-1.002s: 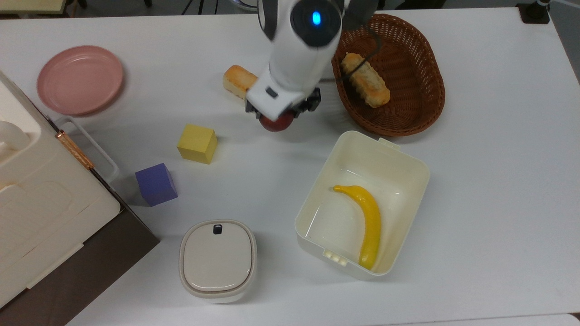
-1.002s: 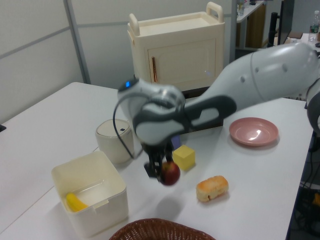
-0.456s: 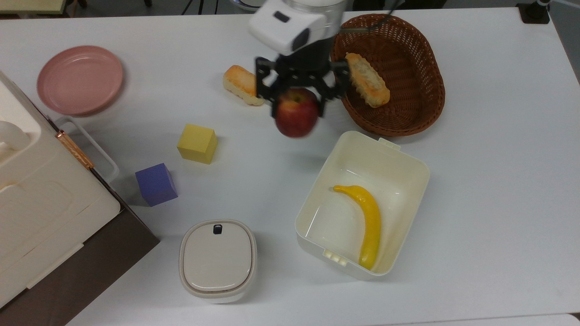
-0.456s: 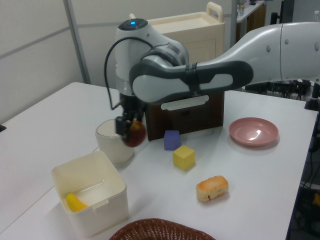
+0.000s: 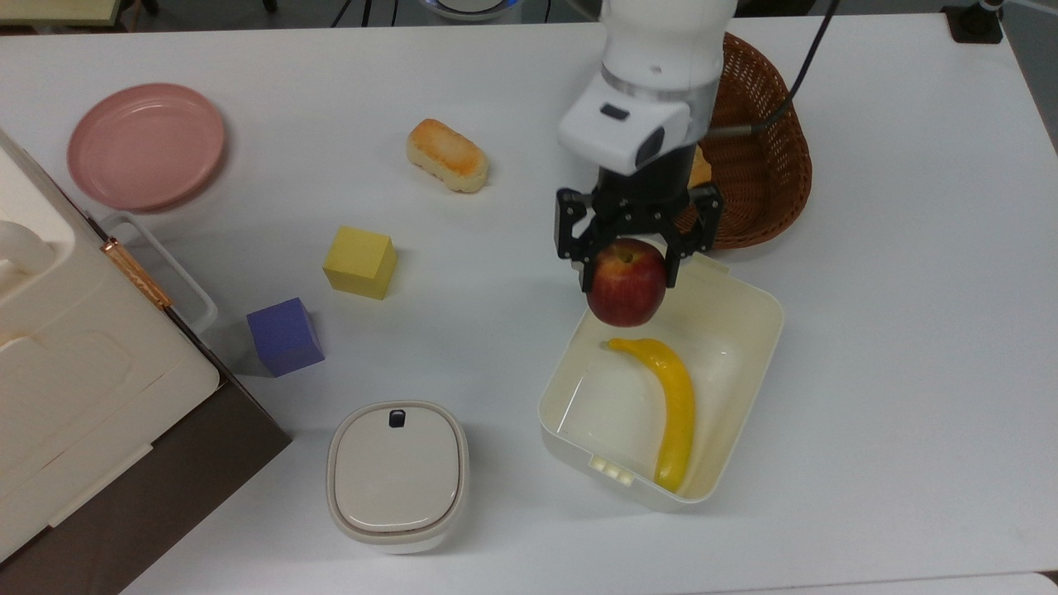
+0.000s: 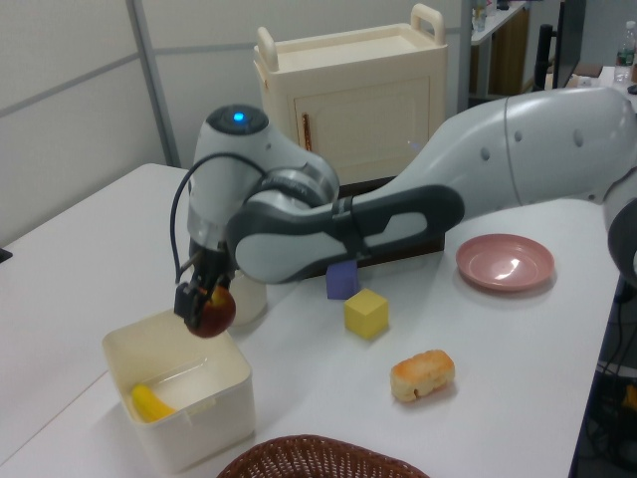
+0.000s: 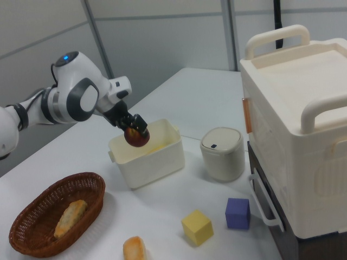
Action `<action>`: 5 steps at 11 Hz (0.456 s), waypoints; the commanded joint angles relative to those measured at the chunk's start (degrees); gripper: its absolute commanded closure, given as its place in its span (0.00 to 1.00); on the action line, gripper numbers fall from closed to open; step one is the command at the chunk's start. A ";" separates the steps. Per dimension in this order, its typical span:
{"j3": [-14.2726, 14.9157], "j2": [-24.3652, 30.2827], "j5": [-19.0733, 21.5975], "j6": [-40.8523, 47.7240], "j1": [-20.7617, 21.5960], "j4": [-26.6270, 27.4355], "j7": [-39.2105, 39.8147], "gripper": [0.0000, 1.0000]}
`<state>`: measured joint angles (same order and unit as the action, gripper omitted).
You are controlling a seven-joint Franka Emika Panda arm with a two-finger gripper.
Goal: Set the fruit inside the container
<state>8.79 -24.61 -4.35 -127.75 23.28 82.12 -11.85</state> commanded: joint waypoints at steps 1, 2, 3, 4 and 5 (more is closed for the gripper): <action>0.36 -0.09 -0.13 -1.19 0.89 1.12 -0.89 0.00; 0.36 0.17 -0.13 -0.67 0.89 1.12 -0.89 0.00; 0.36 0.87 0.04 0.29 0.46 1.03 -0.89 0.00; 0.62 1.66 -0.31 2.57 0.19 1.03 -0.81 0.00; 0.97 3.93 -0.66 6.68 -0.68 1.20 -0.28 0.00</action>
<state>9.04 -25.23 -4.35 -127.33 23.40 81.94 -11.86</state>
